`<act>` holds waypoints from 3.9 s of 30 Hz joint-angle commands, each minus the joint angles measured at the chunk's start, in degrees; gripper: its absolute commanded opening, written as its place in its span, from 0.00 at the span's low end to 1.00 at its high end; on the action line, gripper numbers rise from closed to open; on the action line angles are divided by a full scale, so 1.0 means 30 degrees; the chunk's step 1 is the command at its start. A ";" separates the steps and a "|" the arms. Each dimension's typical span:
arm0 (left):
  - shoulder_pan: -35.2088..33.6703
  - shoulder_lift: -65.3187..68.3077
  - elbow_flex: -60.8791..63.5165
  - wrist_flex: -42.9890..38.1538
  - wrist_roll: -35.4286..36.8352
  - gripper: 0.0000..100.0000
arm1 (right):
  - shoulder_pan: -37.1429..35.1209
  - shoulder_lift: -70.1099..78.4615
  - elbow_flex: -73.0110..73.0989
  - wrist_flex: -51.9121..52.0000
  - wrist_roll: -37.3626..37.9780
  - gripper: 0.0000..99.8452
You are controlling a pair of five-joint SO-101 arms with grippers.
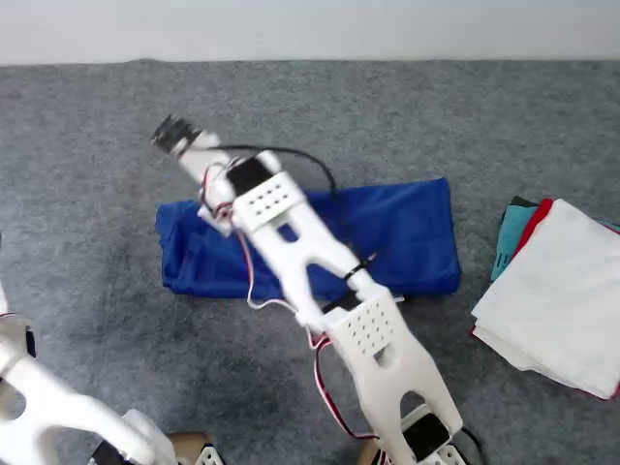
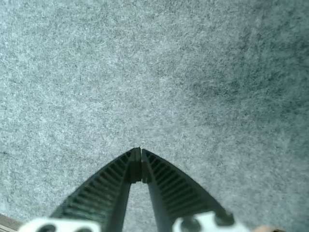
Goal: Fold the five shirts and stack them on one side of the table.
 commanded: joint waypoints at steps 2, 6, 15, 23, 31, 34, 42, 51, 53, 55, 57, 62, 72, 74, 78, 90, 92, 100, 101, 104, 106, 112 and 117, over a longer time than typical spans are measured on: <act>0.0059 -0.0645 -0.0278 -0.0322 -0.0264 0.01 | 0.0308 -0.1773 -0.3311 0.2945 -0.0674 0.14; 0.0059 -0.0645 -0.0278 -0.0322 -0.0264 0.01 | -0.0337 -0.1597 -0.5128 0.7282 -0.0440 0.01; 0.0059 -0.0557 -0.0220 -0.0996 -0.0264 0.01 | -0.0601 -0.2095 -0.0029 0.9158 0.0117 0.01; 0.0059 -0.0557 -0.0190 -0.0996 -0.0264 0.01 | 0.0220 -0.0864 0.2725 0.8103 0.0147 0.01; 0.0059 -0.0586 -0.0132 -0.0967 -0.0264 0.01 | 0.0835 -0.0835 0.0176 0.8806 0.0147 0.01; 0.0059 -0.0586 -0.0132 -0.0967 -0.0264 0.01 | 0.0044 -0.1275 -0.1114 0.9070 0.0147 0.01; 0.0059 -0.0645 -0.0132 -0.0908 -0.0264 0.01 | -0.2212 -0.1245 -0.2491 0.8073 0.0147 0.01; 0.0000 -0.0674 -0.0249 -0.0821 -0.0264 0.01 | -0.2447 0.2388 -0.3868 0.4674 0.0147 0.01; -0.0059 -0.0674 -0.0308 -0.0821 -0.0293 0.01 | -0.2799 0.2037 -0.5626 0.6081 0.0147 0.01; -0.0088 -0.0674 -0.0396 -0.0821 -0.0293 0.01 | -0.2828 0.1832 -0.7092 0.7956 0.0147 0.01; -0.0088 -0.0674 -0.0571 -0.0821 -0.0293 0.01 | -0.2623 0.1773 -0.7678 0.9333 0.0059 0.01; -0.0088 -0.0674 -0.0777 -0.0821 -0.0674 0.01 | -0.0044 -0.0103 -0.6681 0.9187 0.0029 0.01; -0.0059 -0.0674 -0.0806 -0.0703 -0.1231 0.01 | 0.6227 -0.5289 0.1729 0.9158 -0.1700 0.06; 0.0059 -0.0674 -0.0806 -0.0322 -0.1231 0.01 | 0.7458 -0.5846 0.3106 0.9158 -0.1758 0.12; 0.0059 -0.0645 -0.0777 -0.0176 -0.2110 0.01 | 0.9919 -0.6022 0.3751 0.9099 -0.3399 0.21; 0.0029 -0.0674 -0.0806 -0.0147 -0.2960 0.01 | 1.2996 -0.2857 0.3722 0.8337 -0.3927 0.24; 0.0029 -0.0674 -0.0806 -0.0147 -0.2960 0.01 | 1.3231 -0.2418 0.3722 0.8220 -0.3927 0.24; 0.0059 -0.0674 -0.0806 -0.0147 -0.2960 0.01 | 1.3641 -0.0278 0.3722 0.7136 -0.3810 0.24; 0.0059 -0.0674 -0.0806 -0.0147 -0.2960 0.01 | 1.3553 0.0073 0.3722 0.7077 -0.3780 0.24; 0.0059 -0.0674 -0.0806 -0.0147 -0.2960 0.01 | 1.2996 0.0659 0.3722 0.7341 -0.3311 0.24; 0.0059 -0.0674 -0.0806 -0.0147 -0.2960 0.01 | 1.2586 0.0718 0.3722 0.7634 -0.2491 0.19; 0.0498 -0.0674 -0.0806 -0.0147 -0.2930 0.01 | 1.2293 0.0659 0.3487 0.8220 -0.1729 0.03; 0.1172 -0.0674 -0.0806 -0.0029 -0.2872 0.01 | 1.2322 -0.0073 0.1700 0.9187 -0.1729 0.01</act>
